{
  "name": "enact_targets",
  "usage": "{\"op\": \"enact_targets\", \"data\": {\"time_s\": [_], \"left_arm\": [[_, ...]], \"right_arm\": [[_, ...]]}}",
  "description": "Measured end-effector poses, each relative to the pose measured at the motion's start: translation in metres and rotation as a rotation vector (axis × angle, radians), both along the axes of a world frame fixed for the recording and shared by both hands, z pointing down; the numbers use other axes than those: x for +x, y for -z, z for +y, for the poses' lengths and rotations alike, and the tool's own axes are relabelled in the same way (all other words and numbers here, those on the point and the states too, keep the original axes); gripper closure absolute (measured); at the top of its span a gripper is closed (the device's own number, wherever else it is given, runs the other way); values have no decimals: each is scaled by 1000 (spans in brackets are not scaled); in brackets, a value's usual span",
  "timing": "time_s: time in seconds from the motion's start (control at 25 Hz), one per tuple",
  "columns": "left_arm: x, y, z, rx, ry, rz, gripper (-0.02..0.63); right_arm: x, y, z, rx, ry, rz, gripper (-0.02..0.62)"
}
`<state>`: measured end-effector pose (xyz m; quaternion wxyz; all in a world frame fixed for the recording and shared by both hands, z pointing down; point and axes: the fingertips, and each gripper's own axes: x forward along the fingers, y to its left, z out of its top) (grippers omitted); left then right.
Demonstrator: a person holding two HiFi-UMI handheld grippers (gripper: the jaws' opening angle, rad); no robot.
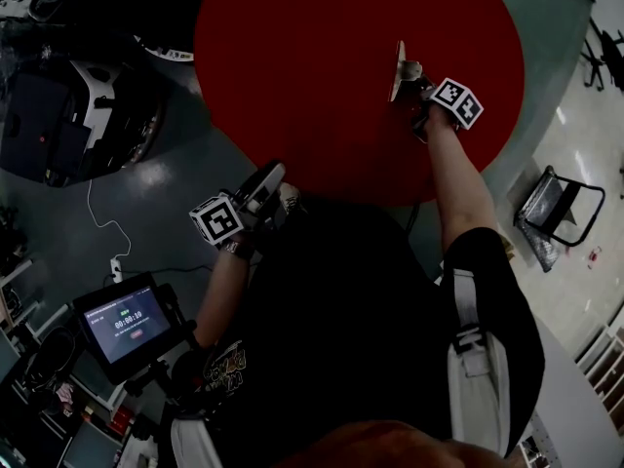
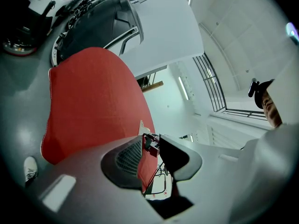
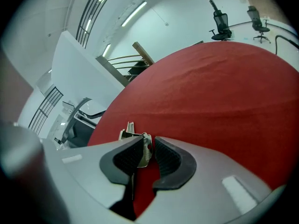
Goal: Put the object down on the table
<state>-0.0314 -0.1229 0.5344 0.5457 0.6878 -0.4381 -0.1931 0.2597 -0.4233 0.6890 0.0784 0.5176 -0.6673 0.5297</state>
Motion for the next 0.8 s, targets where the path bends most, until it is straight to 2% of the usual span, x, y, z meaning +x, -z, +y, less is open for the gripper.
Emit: {"op": "enact_targets", "data": {"time_s": [0.2, 0.32, 0.44, 0.64, 0.8], "left_arm": [[-2, -4, 4, -15, 0, 17, 482], [-1, -6, 4, -17, -5, 13, 482], [0, -3, 0, 2, -14, 33, 482], [7, -3, -2, -2, -39, 69, 482], [14, -1, -4, 19, -84, 78, 482]], "right_arm": [[31, -2, 7, -2, -75, 60, 518], [41, 6, 18, 18, -60, 59, 522], [8, 37, 37, 99, 99, 11, 534], [-87, 129, 116, 293, 435, -28, 558], [-147, 198, 189, 419, 576, -92, 560]]}}
